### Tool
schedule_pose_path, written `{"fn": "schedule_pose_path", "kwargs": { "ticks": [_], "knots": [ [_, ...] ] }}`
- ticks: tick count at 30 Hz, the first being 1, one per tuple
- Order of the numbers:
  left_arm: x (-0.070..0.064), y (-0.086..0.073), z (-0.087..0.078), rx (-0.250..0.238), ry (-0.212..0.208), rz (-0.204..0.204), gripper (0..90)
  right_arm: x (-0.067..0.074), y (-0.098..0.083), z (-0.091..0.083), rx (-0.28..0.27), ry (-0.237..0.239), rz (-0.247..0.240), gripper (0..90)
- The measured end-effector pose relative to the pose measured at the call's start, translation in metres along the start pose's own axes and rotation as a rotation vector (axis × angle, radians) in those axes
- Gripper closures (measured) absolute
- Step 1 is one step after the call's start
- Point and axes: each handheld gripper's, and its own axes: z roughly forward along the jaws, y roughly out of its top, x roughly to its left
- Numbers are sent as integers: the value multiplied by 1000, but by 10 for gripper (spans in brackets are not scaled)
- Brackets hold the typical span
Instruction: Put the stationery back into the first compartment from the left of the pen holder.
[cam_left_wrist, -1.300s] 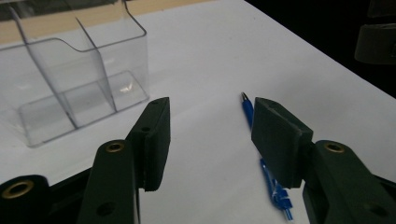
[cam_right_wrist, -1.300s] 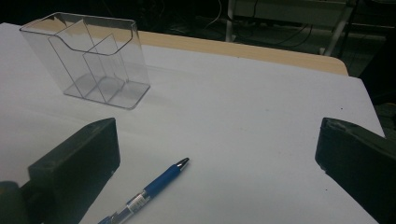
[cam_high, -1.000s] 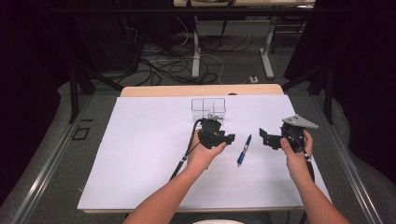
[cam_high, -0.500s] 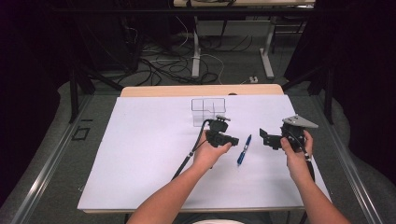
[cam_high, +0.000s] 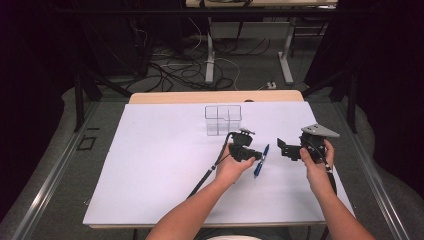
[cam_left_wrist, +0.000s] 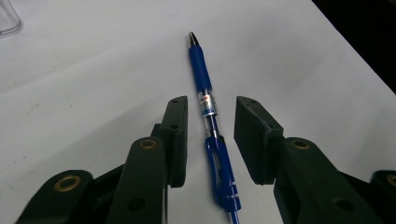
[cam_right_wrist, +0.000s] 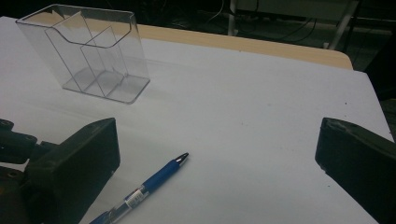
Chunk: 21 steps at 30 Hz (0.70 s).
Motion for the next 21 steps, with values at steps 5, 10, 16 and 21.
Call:
{"fn": "schedule_pose_path", "kwargs": {
  "ticks": [5,10,16,21],
  "knots": [
    [1,-1,5,6,-5,-2,659,0,0,1,-3,1,-2,0],
    [2,-2,10,-2,-17,-19,662,0,0,1,0,-1,-5,0],
    [3,-4,16,5,-33,-30,664,0,-1,1,-1,1,-6,0],
    [6,-5,20,2,-65,-54,666,0,-1,2,3,4,-6,0]
  ]
}}
